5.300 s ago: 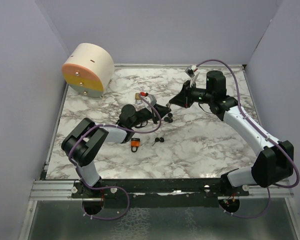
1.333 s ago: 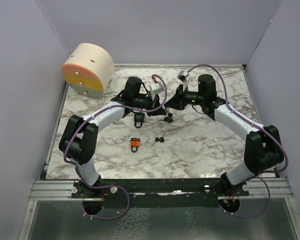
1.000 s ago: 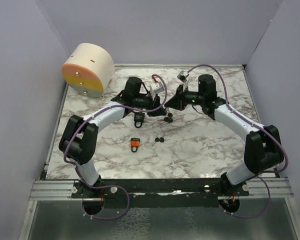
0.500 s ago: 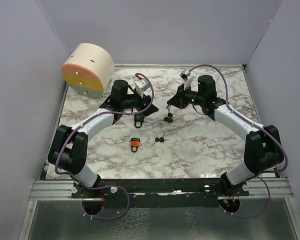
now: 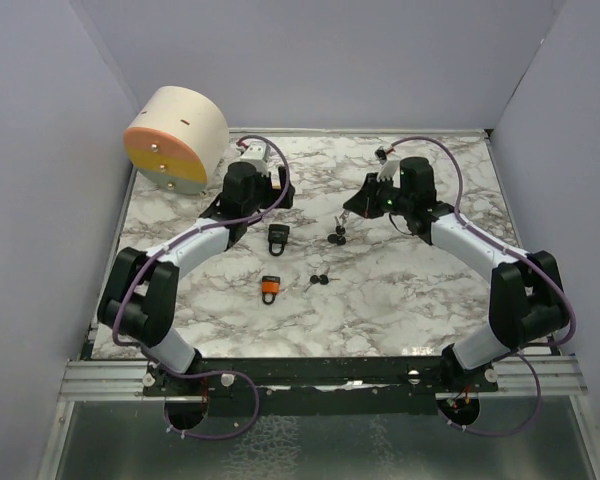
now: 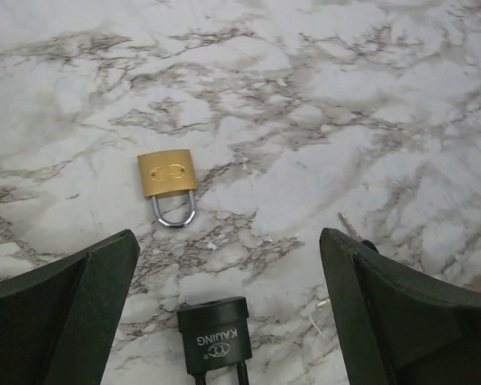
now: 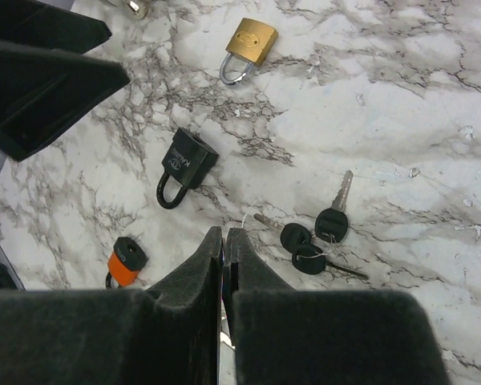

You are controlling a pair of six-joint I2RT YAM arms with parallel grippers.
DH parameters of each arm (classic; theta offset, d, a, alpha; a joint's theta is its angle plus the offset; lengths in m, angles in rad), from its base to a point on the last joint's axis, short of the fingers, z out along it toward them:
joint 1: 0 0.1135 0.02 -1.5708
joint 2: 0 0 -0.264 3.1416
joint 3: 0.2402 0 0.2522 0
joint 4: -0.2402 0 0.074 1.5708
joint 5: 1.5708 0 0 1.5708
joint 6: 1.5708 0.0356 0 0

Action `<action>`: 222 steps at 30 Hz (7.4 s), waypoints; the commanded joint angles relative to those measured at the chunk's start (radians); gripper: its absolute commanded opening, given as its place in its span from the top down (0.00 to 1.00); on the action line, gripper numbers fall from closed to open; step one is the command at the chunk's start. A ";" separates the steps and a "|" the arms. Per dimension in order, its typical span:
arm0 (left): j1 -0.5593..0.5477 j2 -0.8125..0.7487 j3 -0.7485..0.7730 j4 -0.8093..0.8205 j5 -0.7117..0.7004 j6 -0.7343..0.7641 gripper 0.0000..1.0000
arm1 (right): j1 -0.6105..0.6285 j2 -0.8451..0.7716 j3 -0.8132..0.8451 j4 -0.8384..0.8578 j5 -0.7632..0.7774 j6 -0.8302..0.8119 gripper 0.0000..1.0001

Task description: Unlock with the key

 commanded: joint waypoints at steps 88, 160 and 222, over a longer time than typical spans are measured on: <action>-0.035 0.113 0.191 0.082 0.154 0.261 1.00 | -0.023 -0.054 -0.002 0.047 0.023 0.030 0.99; -0.246 -0.003 -0.206 0.657 0.341 0.598 1.00 | -0.022 -0.137 -0.181 0.356 -0.105 0.266 0.99; -0.436 0.067 -0.007 0.605 -0.128 0.683 1.00 | -0.022 0.135 -0.003 0.187 -0.263 0.386 0.99</action>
